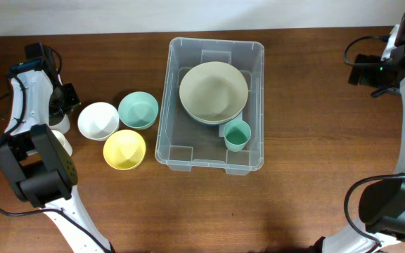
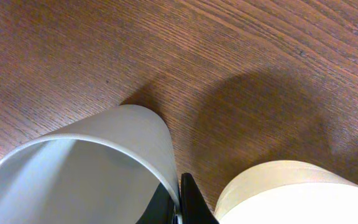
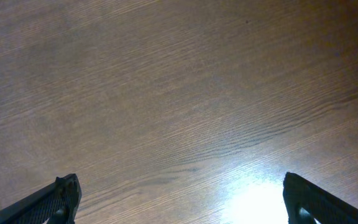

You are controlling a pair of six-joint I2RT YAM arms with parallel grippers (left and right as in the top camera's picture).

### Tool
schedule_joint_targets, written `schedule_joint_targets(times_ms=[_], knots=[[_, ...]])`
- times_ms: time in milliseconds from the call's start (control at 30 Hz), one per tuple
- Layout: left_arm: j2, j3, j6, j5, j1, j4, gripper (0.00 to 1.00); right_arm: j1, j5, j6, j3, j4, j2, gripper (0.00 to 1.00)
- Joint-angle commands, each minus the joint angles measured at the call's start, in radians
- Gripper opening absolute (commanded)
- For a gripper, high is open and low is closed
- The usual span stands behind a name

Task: Pack container
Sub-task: 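Grasp the white cup on the table with the left gripper, then carry the white cup into the bin onto the mint cup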

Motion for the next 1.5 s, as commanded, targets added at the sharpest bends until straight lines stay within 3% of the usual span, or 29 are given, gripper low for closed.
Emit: schedule_joint_targets(times_ms=[0, 333, 467, 567, 733, 933, 1133, 1467], knots=[[0.010, 0.000, -0.001, 0.003, 0.003, 0.009, 0.01, -0.005, -0.006, 0.011, 0.014, 0.000, -0.013, 0.99], [-0.057, 0.238, -0.001, 0.004, -0.047, -0.081, 0.00, -0.005, -0.006, 0.011, 0.014, 0.000, -0.013, 0.99], [-0.117, 0.378, 0.000, 0.012, -0.134, -0.180, 0.00, -0.005, -0.006, 0.011, 0.014, 0.000, -0.013, 0.99], [-0.179, 0.484, 0.030, 0.142, -0.276, -0.302, 0.01, -0.005, -0.006, 0.011, 0.014, 0.000, -0.013, 0.99], [-0.241, 0.492, 0.044, 0.269, -0.447, -0.384, 0.01, -0.005, -0.006, 0.011, 0.014, 0.000, -0.013, 0.99], [-0.248, 0.480, 0.053, 0.273, -0.695, -0.457, 0.01, -0.005, -0.006, 0.011, 0.014, 0.000, -0.013, 0.99], [-0.245, 0.476, 0.063, 0.273, -0.889, -0.437, 0.01, -0.005, -0.006, 0.011, 0.014, 0.000, -0.013, 0.99], [-0.228, 0.471, 0.062, 0.257, -1.026, -0.405, 0.01, -0.005, -0.006, 0.011, 0.014, 0.000, -0.013, 0.99]])
